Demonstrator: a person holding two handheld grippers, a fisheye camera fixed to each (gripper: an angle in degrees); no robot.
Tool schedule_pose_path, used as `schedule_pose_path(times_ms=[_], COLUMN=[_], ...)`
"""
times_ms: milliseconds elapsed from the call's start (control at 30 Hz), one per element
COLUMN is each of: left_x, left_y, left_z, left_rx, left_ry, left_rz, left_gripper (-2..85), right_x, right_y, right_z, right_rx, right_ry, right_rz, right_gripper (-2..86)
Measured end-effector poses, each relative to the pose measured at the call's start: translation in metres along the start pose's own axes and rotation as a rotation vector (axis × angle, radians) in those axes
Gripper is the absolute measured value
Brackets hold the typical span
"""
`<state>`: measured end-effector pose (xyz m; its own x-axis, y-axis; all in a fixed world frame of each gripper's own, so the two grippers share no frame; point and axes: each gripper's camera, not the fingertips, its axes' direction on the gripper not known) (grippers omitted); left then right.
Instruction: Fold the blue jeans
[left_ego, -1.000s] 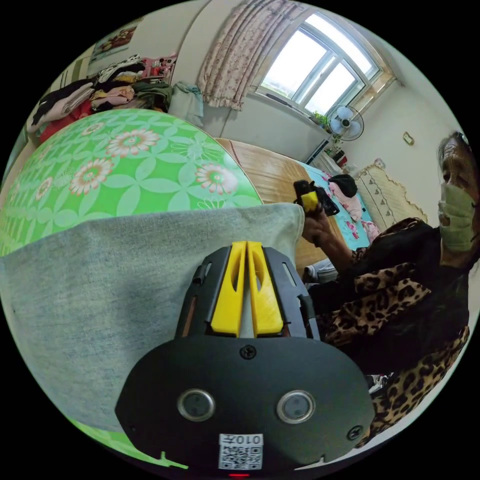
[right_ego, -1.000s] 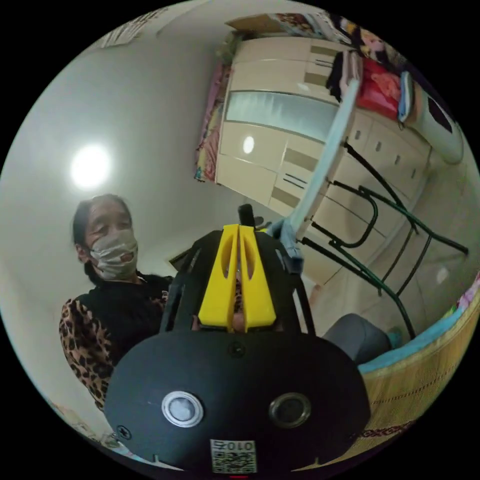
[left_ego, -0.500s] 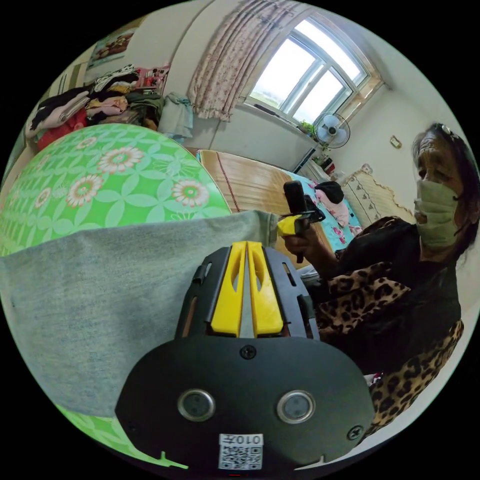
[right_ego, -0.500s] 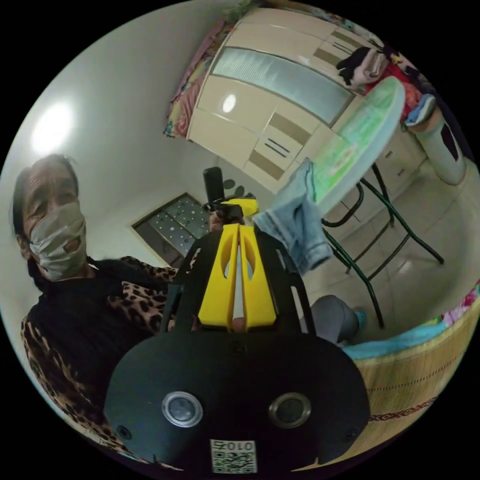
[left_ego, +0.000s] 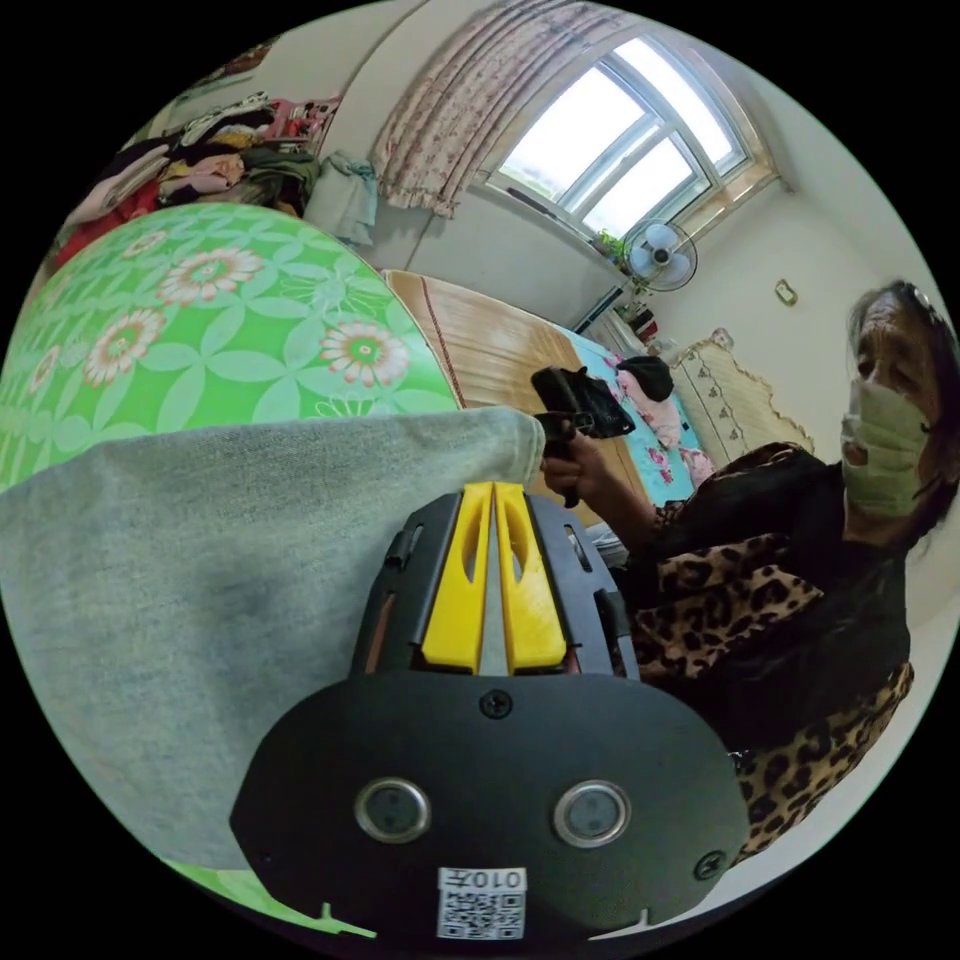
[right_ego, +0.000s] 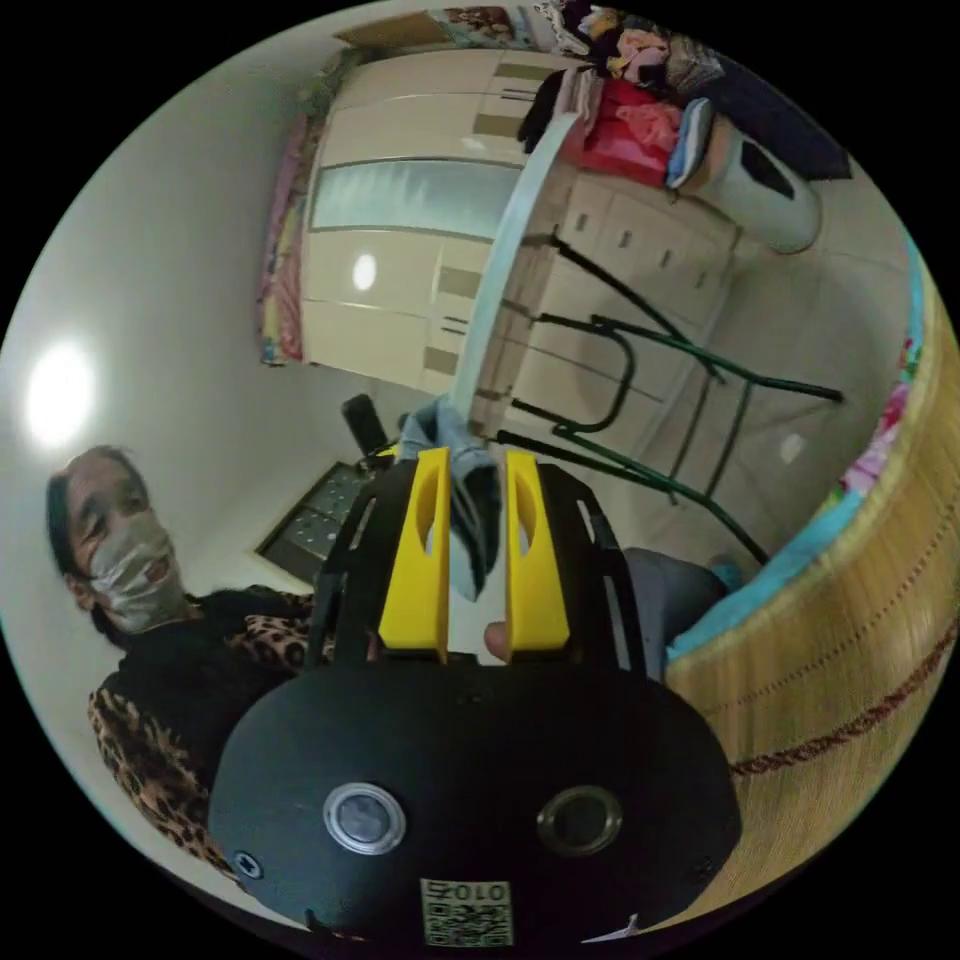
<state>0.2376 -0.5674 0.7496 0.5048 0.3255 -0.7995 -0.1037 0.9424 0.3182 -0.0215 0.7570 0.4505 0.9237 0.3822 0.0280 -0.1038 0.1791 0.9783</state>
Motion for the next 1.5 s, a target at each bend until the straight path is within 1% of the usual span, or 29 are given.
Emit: schedule_pose_path(times_ms=[33, 67, 133, 167, 200, 267, 333, 433, 567, 667, 700, 733, 800, 867, 933, 1067, 1200, 1267, 1333, 1433, 1500], left_x=[0.006, 0.011, 0.020, 0.024, 0.026, 0.033, 0.037, 0.043, 0.039, 0.032, 0.031, 0.030, 0.031, 0.036, 0.038, 0.030, 0.010, -0.002, -0.007, -0.016, -0.017], left_y=[0.011, 0.025, 0.054, 0.077, 0.089, 0.138, 0.174, 0.225, 0.283, 0.312, 0.318, 0.328, 0.339, 0.350, 0.352, 0.355, 0.368, 0.374, 0.373, 0.369, 0.373], left_z=[-0.009, -0.020, -0.037, -0.046, -0.050, -0.056, -0.055, -0.046, -0.027, -0.015, -0.013, -0.010, -0.008, -0.005, 0.000, 0.013, 0.025, 0.032, 0.038, 0.053, 0.058], left_rx=[0.032, 0.078, 0.159, 0.208, 0.231, 0.296, 0.352, 0.430, 0.503, 0.536, 0.542, 0.564, 0.589, 0.627, 0.623, 0.626, 0.654, 0.708, 0.728, 0.704, 0.693], left_ry=[-0.013, -0.011, -0.013, -0.028, -0.033, -0.045, -0.049, -0.026, 0.001, 0.031, 0.031, 0.036, 0.042, -0.008, -0.056, -0.094, -0.029, 0.049, 0.090, 0.107, 0.065], left_rz=[0.000, -0.008, -0.034, -0.069, -0.086, -0.146, -0.200, -0.232, -0.295, -0.310, -0.317, -0.318, -0.295, -0.256, -0.229, -0.207, -0.223, -0.211, -0.172, -0.145, -0.137], left_gripper=[-0.2, -0.2, -0.2, -0.2, -0.1, -0.1, -0.1, -0.1, -0.1, -0.1, -0.1, -0.1, -0.1, 0.1, 0.4, 1.7, 2.8, 3.0, 3.0, 2.3, 1.6], right_x=[0.002, 0.003, 0.000, -0.001, -0.005, -0.009, -0.012, -0.008, 0.009, 0.020, 0.020, 0.016, 0.005, -0.006, -0.012, -0.020, -0.028, -0.026, -0.021, -0.019, -0.024], right_y=[0.000, 0.001, 0.005, 0.007, 0.010, 0.014, 0.018, 0.025, 0.027, 0.024, 0.023, 0.023, 0.025, 0.025, 0.027, 0.029, 0.028, 0.029, 0.030, 0.032, 0.029], right_z=[0.006, 0.008, 0.017, 0.020, 0.026, 0.035, 0.054, 0.082, 0.116, 0.135, 0.138, 0.138, 0.137, 0.133, 0.134, 0.140, 0.145, 0.144, 0.141, 0.140, 0.143], right_rx=[-0.024, -0.041, -0.109, -0.134, -0.184, -0.224, -0.284, -0.317, -0.334, -0.303, -0.305, -0.293, -0.286, -0.261, -0.215, -0.184, -0.141, -0.113, -0.092, -0.080, -0.083], right_ry=[-0.033, -0.020, 0.139, 0.160, 0.161, 0.135, 0.155, 0.221, 0.123, -0.039, -0.147, -0.216, -0.210, -0.267, -0.363, -0.398, -0.410, -0.402, -0.352, -0.317, -0.327], right_rz=[0.003, 0.006, 0.016, 0.008, -0.016, -0.042, -0.048, -0.034, -0.019, -0.001, 0.010, 0.027, 0.061, 0.111, 0.235, 0.300, 0.339, 0.371, 0.395, 0.428, 0.433], right_gripper=[8.3, 8.4, 7.9, 7.7, 7.7, 8.7, 12.7, 18.8, 20.1, 16.9, 9.2, 5.2, 4.8, 4.6, 4.5, 4.4, 4.4, 4.4, 4.6, 4.5, 4.5])
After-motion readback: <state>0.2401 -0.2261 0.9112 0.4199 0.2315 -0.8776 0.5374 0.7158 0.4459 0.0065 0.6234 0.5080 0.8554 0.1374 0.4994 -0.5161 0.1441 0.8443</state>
